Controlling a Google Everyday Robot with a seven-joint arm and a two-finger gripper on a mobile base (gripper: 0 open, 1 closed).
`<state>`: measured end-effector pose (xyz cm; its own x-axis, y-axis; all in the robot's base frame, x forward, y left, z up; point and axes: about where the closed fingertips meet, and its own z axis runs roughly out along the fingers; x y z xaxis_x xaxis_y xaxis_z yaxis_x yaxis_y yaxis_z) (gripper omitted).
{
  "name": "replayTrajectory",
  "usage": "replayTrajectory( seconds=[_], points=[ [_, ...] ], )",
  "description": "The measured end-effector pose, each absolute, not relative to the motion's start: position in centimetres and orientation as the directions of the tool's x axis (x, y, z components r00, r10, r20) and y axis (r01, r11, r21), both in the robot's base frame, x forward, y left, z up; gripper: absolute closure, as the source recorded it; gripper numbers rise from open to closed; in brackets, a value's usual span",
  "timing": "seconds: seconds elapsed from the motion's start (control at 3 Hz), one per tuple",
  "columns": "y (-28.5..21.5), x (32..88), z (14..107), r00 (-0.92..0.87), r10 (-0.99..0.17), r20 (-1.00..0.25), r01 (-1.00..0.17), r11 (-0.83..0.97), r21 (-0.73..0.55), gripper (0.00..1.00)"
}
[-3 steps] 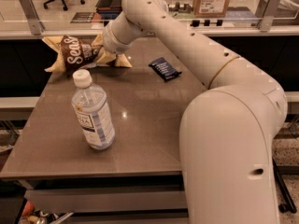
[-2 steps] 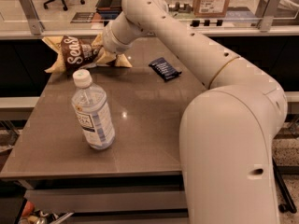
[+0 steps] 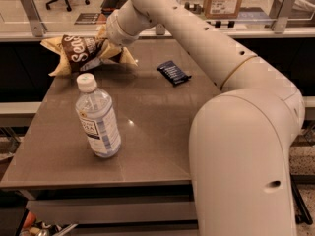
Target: Pick brown chip bag
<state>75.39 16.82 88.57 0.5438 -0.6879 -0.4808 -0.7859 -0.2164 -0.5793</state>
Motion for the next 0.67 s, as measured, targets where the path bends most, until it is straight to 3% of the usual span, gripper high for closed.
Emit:
replayTrajectory(
  seconds=[0.67],
  points=[
    [15.7,75.6,94.1,0.593,-0.673,-0.442,-0.716,-0.189,-0.673,1.00]
  ],
)
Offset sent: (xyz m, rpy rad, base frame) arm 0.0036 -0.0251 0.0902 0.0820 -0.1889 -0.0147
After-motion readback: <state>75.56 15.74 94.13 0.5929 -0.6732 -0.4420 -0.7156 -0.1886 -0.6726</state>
